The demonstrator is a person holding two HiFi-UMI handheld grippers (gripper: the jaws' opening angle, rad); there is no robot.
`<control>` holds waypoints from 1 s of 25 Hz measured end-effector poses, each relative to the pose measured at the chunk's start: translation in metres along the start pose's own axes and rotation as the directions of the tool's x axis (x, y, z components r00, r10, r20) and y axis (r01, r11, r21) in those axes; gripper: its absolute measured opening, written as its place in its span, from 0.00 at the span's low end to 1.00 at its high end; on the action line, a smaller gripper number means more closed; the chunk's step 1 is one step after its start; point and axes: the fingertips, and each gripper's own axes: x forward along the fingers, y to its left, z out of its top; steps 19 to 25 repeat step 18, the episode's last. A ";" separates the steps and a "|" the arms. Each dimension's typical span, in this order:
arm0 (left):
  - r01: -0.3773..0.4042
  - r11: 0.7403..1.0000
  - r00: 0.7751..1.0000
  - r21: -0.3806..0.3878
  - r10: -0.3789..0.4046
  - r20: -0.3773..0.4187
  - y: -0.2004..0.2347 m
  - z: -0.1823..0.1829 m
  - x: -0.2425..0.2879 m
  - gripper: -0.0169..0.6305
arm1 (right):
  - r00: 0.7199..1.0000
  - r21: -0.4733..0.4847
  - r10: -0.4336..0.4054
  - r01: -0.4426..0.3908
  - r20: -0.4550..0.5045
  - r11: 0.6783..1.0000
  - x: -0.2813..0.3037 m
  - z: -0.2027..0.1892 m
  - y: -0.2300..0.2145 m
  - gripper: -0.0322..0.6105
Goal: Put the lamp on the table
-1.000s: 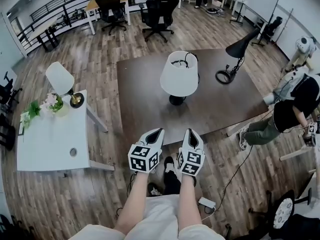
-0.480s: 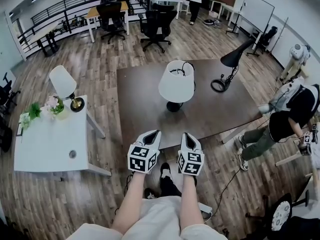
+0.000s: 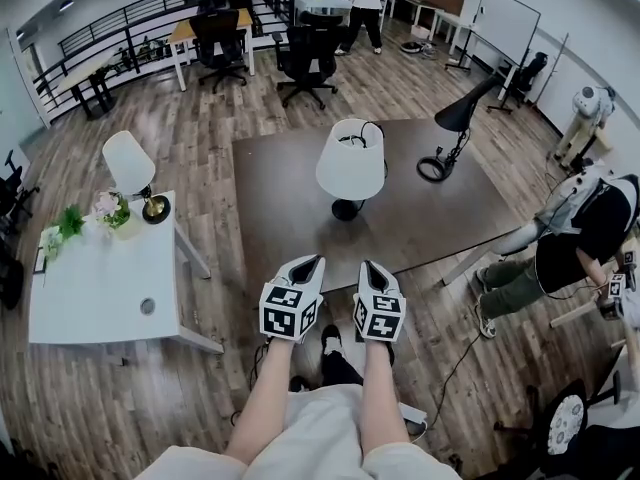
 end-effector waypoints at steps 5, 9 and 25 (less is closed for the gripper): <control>-0.001 1.000 1.000 -0.002 0.001 0.007 -0.002 0.001 -0.004 0.03 | 1.000 -0.017 0.006 -0.006 -0.008 1.000 -0.003 0.001 0.005 0.09; -0.007 1.000 1.000 -0.001 0.007 0.008 -0.004 -0.001 -0.006 0.03 | 1.000 -0.026 0.011 -0.011 -0.004 1.000 -0.006 0.003 0.006 0.09; -0.020 1.000 1.000 -0.008 0.020 0.024 -0.004 -0.001 -0.015 0.03 | 1.000 -0.038 0.018 -0.017 0.009 0.999 -0.011 0.006 0.010 0.09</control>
